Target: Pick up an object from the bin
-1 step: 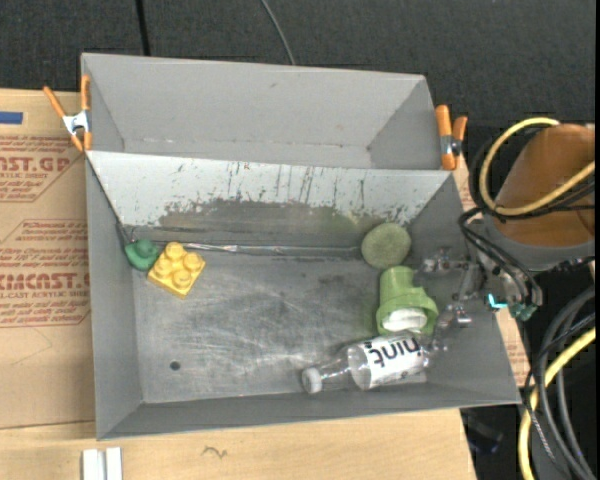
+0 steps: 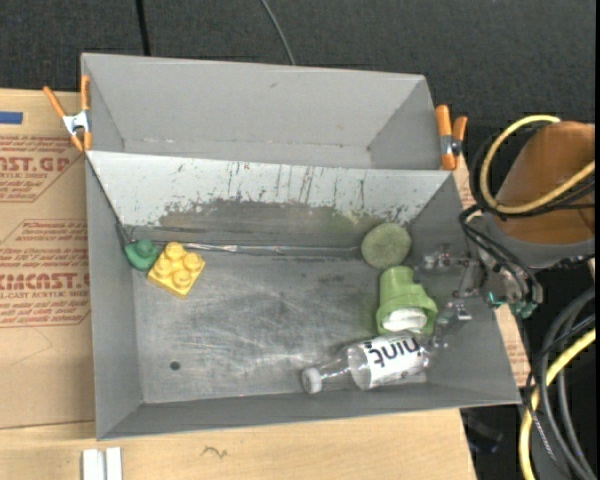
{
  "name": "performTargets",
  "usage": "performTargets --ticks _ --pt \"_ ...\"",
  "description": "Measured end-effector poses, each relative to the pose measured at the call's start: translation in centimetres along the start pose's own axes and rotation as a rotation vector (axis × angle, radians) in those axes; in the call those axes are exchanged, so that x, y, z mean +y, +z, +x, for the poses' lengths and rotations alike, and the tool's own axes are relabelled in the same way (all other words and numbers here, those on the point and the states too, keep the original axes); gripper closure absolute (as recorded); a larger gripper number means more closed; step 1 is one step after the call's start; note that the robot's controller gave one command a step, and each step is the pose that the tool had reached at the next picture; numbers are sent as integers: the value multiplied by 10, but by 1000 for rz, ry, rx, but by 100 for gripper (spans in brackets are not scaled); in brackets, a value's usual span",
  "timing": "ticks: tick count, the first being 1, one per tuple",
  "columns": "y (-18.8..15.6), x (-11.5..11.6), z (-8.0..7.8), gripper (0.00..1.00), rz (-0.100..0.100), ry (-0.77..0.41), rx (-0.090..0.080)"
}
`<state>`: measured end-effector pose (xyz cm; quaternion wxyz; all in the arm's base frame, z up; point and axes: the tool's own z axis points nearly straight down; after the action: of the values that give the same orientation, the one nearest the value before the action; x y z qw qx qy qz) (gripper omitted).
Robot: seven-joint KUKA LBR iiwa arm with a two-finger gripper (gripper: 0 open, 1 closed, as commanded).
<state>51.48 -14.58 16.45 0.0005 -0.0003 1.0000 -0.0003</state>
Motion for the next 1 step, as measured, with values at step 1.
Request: performTargets --ticks 1 --pt "25 6 -1 0 2 162 -14"
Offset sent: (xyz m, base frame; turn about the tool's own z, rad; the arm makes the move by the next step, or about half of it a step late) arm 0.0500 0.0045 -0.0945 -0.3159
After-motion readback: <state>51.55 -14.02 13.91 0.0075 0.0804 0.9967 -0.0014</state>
